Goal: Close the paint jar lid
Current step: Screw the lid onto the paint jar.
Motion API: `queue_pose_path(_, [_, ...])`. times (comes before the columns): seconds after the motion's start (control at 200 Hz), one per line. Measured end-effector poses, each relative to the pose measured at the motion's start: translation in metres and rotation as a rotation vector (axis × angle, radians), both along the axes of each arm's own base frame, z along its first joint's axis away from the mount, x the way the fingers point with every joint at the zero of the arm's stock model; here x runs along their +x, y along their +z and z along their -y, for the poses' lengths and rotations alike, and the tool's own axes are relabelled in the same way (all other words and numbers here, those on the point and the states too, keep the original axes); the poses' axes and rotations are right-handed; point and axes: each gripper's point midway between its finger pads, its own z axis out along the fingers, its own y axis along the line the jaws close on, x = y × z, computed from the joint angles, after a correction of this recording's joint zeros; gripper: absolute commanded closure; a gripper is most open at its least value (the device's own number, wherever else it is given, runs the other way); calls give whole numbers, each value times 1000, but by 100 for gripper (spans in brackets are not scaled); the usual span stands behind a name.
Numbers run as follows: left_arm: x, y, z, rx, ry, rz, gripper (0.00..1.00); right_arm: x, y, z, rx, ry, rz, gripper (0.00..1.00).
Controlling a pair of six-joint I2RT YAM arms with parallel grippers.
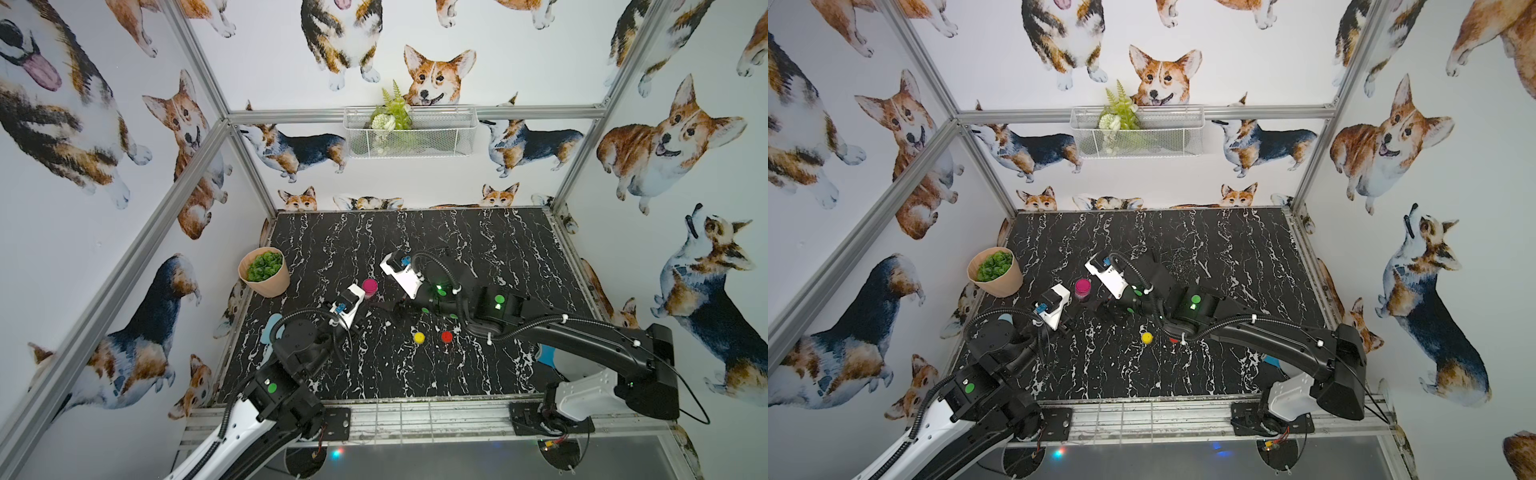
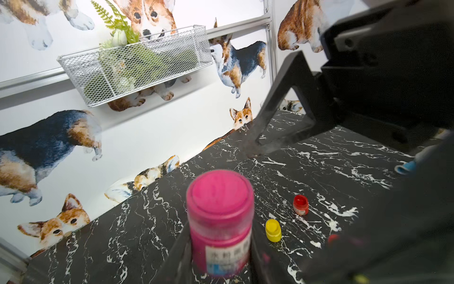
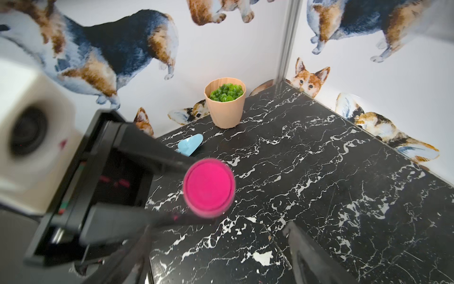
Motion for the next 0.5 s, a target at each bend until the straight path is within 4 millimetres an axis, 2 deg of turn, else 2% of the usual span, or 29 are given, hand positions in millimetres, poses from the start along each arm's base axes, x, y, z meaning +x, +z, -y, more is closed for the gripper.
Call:
queue_pose_path(0.14, [-6, -8, 12, 8, -76, -42, 66, 0, 18, 19, 16, 48, 56, 18])
queue_pose_path(0.35, [-25, -8, 31, 27, -233, -90, 66, -5, 38, 28, 4, 164, 135, 29])
queue_pose_path(0.501, [-42, -6, 37, 19, -324, -90, 66, -10, 31, 25, -42, 262, 146, 35])
